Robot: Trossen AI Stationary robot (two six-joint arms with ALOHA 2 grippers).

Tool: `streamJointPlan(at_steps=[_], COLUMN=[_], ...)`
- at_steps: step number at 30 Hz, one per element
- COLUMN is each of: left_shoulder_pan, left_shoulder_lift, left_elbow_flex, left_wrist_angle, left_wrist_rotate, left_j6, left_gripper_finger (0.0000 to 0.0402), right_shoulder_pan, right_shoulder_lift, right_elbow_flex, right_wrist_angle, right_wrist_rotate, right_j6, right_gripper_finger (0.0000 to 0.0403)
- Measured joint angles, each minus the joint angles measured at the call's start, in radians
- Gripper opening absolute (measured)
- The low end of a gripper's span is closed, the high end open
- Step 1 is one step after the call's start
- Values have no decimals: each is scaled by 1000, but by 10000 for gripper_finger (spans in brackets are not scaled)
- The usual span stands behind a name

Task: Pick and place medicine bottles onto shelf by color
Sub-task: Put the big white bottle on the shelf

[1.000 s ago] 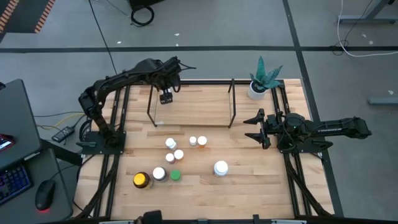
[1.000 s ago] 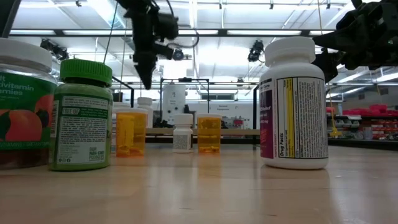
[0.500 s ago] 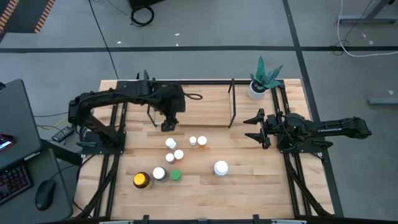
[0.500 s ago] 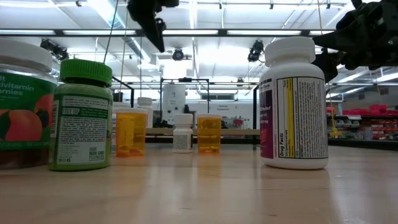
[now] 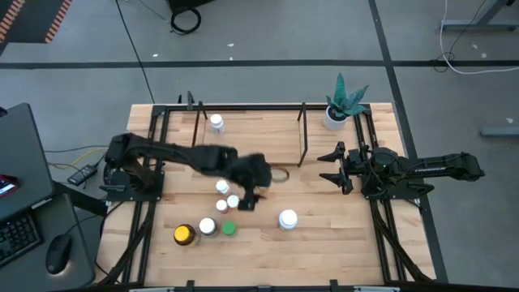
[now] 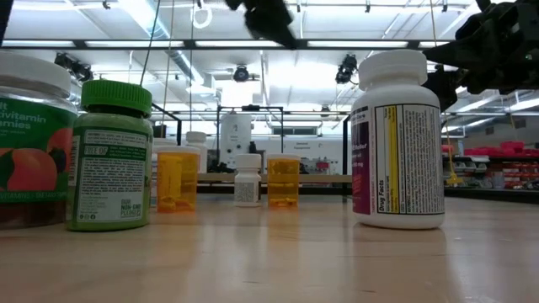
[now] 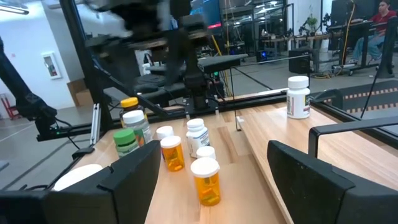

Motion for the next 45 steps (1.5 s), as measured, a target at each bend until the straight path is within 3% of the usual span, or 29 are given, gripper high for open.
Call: streamJointPlan(at_steps=[10,20,26,38,45], left_shoulder_pan=[-95,-137,-141,-146,-146], left_shoulder_lift=[136,331,402,452,452], left_elbow_flex=[2,255,344,348,348], left_wrist_angle=[240,182,96,35,39], left_wrist_rotate=[-7,-64,-87,-90,-90], left_j6=[-113,-68,-84,-94,-93], left_gripper_finger=[315,387,389,387,330], right_shoulder_pan=[0,0,0,0,0], right_shoulder_lift=[0,1,1,2,4], right_elbow_flex=[0,0,0,0,0], right_wrist_angle=[1,1,1,3,5], right_wrist_rotate=[0,0,0,0,0], right_j6=[0,0,0,0,0], right_gripper_finger=[303,303,303,303,303])
